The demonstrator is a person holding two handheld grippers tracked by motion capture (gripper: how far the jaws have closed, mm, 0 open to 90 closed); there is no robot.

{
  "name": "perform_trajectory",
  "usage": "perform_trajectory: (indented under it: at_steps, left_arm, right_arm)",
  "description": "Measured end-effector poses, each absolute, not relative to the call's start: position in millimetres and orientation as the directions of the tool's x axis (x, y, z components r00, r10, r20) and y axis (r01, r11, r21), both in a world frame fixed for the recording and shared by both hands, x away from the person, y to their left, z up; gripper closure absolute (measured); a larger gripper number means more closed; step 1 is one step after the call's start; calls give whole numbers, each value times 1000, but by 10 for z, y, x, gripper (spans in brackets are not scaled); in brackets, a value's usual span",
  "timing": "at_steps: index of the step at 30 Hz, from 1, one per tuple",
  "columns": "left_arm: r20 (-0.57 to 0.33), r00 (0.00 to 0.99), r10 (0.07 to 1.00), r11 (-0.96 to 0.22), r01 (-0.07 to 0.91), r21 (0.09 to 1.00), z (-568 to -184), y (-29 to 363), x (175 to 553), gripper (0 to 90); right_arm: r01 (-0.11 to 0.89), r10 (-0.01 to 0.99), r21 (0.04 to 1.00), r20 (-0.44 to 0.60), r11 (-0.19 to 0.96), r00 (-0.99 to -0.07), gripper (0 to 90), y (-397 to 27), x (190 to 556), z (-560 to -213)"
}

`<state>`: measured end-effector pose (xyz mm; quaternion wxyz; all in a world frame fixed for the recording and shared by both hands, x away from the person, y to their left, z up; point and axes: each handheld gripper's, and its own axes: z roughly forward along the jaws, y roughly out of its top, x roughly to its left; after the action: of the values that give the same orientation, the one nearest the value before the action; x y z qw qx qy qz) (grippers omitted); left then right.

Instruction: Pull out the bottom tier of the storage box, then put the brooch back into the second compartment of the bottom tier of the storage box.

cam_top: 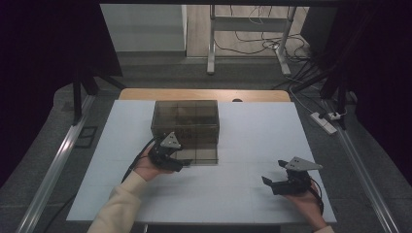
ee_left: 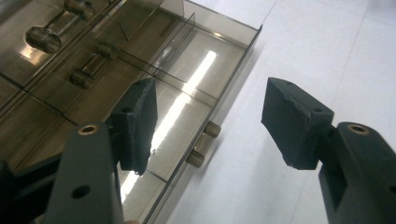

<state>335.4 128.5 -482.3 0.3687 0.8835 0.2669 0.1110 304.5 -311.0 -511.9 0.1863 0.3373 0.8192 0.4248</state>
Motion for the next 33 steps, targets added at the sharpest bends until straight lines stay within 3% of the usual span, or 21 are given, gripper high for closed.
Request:
perform_trajectory:
  at_steps: [23,33]
  left_arm:
    - [-19,786,618,-537,439,721,-4675,1556,3319,345]
    - [14,747,665,-543,470,696,-4677,1732,3305,344]
  right_arm:
    - [399,721,820,-24,410,-693,74,-3171,2993,-5115]
    - [395,717,821,-26,412,-696,74,-3153,2994,-5119]
